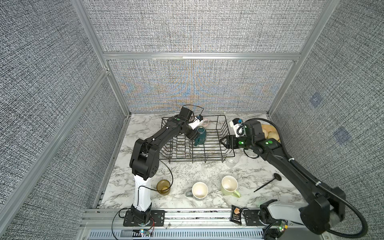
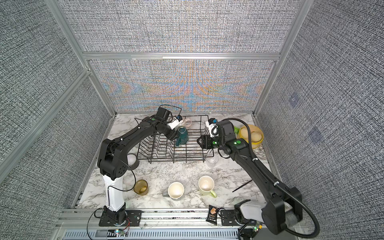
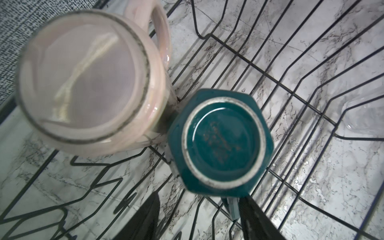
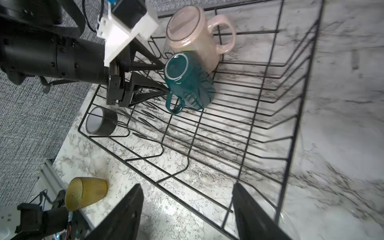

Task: Load cups into a dish rack
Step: Place the cup on the dish rack.

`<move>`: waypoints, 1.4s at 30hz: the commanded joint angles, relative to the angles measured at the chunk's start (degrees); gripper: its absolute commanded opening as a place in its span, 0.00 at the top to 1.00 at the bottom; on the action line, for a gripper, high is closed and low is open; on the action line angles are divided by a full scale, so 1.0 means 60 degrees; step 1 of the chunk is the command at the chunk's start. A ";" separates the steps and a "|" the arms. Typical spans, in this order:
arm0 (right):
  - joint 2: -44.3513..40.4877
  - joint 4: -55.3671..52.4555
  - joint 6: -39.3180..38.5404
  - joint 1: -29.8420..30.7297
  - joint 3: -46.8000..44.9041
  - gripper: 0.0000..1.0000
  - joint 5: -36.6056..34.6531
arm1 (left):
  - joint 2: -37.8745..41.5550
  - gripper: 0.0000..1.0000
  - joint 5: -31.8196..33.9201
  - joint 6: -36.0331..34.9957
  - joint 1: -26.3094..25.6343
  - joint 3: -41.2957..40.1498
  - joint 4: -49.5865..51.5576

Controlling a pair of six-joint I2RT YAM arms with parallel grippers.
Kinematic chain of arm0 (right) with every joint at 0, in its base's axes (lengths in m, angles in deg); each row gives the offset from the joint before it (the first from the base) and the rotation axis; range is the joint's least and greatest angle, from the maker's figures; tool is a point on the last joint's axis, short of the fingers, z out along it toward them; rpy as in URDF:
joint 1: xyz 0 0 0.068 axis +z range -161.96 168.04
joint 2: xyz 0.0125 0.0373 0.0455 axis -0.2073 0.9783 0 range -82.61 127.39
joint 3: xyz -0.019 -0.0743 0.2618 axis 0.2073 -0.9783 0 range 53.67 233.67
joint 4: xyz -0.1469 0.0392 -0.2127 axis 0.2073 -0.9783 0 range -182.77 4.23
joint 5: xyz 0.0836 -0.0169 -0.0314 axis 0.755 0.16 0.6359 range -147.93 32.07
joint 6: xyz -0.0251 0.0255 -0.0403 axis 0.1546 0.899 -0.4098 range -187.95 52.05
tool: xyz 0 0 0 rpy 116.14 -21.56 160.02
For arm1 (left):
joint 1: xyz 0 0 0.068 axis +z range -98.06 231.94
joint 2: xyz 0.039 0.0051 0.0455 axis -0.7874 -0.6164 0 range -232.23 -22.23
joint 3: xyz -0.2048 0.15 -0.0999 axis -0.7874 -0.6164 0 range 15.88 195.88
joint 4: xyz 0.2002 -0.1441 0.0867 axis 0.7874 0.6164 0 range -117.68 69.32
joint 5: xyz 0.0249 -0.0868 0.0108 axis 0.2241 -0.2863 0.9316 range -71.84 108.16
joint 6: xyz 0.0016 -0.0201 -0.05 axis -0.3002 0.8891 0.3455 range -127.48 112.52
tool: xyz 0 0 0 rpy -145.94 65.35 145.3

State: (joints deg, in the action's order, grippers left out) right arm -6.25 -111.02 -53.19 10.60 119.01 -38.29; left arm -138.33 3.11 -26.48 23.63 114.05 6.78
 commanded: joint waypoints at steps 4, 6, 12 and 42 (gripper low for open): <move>0.1681 0.0473 -0.0930 0.0421 0.1209 0.32 0.0631 | 0.0346 0.39 -0.0143 0.0419 0.0126 -0.0400 -0.0679; 0.2099 0.0761 -0.1140 0.0537 0.1468 0.31 0.0470 | 0.0658 0.39 -0.0138 0.0506 0.0152 -0.0620 -0.0800; 0.3617 0.0814 -0.2109 0.0780 0.2652 0.28 -0.0055 | 0.1337 0.39 -0.0216 0.0720 0.0193 -0.1397 -0.1094; 0.7089 0.1206 -0.2416 0.1376 0.5264 0.25 -0.1228 | 0.4785 0.39 0.1867 0.4771 0.0208 -0.5272 -0.2596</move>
State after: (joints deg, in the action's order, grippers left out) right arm 36.33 -104.34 -69.84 18.03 150.73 -44.20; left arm -109.94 14.78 0.27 24.81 82.49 -7.42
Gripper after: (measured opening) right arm 0.763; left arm 0.611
